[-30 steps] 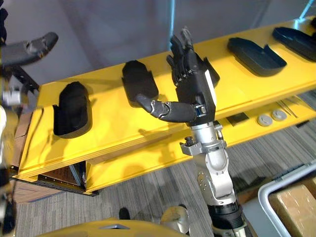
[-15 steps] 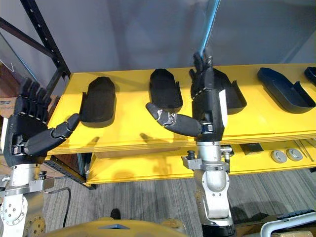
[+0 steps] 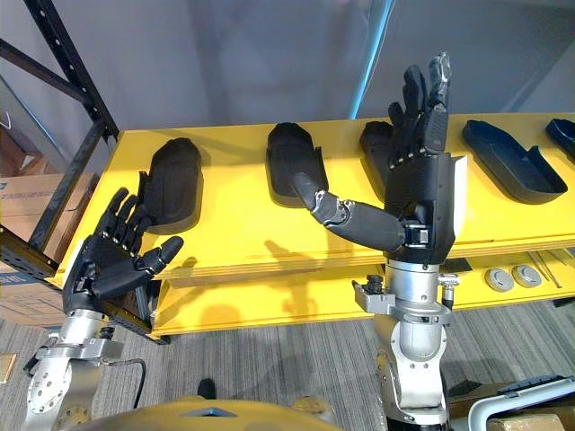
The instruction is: Walk over and take three plastic housings, then place them on the shelf
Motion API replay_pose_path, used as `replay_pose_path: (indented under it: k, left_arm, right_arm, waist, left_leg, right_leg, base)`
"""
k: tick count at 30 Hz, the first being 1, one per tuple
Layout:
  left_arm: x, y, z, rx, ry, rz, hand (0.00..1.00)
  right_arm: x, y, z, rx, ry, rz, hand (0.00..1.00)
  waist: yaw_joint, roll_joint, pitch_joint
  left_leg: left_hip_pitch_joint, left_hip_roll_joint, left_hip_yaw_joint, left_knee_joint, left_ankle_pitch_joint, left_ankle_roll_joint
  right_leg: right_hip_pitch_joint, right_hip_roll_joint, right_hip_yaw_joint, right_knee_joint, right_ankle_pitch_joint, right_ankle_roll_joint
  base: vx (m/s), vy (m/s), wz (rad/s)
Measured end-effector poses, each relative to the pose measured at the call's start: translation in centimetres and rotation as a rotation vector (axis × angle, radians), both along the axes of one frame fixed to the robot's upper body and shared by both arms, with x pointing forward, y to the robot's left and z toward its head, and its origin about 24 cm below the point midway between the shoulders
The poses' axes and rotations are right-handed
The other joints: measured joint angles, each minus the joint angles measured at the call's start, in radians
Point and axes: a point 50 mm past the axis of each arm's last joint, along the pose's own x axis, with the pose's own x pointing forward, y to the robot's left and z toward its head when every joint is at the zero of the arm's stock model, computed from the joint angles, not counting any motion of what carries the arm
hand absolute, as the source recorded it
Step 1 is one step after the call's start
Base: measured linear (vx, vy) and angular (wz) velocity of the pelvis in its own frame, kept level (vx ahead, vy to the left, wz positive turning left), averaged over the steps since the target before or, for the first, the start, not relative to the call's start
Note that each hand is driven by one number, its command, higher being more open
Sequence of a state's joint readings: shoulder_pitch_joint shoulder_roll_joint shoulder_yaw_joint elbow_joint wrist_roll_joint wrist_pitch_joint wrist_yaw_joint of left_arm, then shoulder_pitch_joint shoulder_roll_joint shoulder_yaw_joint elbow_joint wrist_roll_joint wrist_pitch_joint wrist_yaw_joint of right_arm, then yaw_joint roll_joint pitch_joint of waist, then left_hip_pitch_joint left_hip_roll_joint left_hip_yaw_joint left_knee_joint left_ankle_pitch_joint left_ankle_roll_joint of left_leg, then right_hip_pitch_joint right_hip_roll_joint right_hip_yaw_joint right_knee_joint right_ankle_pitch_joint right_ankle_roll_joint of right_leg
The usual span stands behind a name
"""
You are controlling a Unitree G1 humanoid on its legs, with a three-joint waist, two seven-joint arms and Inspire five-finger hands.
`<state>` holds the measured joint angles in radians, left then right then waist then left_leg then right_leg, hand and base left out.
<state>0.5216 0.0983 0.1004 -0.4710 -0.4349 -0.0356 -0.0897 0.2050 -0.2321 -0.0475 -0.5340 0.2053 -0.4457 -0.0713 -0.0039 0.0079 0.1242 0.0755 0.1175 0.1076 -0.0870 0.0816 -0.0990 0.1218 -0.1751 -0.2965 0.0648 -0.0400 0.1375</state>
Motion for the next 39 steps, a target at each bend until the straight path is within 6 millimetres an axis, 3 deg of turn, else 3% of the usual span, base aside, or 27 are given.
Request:
replay_pose_path:
  k: [5, 26, 39]
  left_arm:
    - [-0.7, 0.2, -0.8, -0.008, 0.053, 0.029, 1.00]
    - [-0.8, -1.2, -1.0, -0.095, 0.064, -0.094, 1.00]
    - [-0.3, -0.7, -1.0, -0.095, 0.079, 0.002, 1.00]
  right_arm:
    - [-0.1, 0.0, -0.4, 0.013, 0.030, 0.001, 1.00]
    - [-0.2, 0.7, -1.3, 0.012, 0.095, 0.029, 1.00]
    - [-0.3, 0.6, -1.4, 0.015, 0.101, 0.027, 1.00]
  waist:
    - [0.002, -0.016, 0.007]
    - [0.002, -0.012, 0.005]
    - [-0.002, -0.002, -0.001]
  left_leg:
    - [-0.001, -0.001, 0.000, 0.002, 0.000, 0.000]
    - [-0.012, -0.002, -0.013, 0.000, 0.001, 0.000]
    - [0.002, -0.001, 0.009, 0.000, -0.001, -0.001]
  right_leg:
    - [0.000, -0.001, 0.000, -0.002, 0.000, 0.000]
    - [0.001, 0.000, -0.015, -0.007, 0.000, 0.000]
    - [0.000, 0.000, 0.008, -0.009, 0.003, 0.000]
  base:
    - [0.00, 0.000, 0.00]
    - [0.00, 0.000, 0.02]
    - [0.00, -0.001, -0.05]
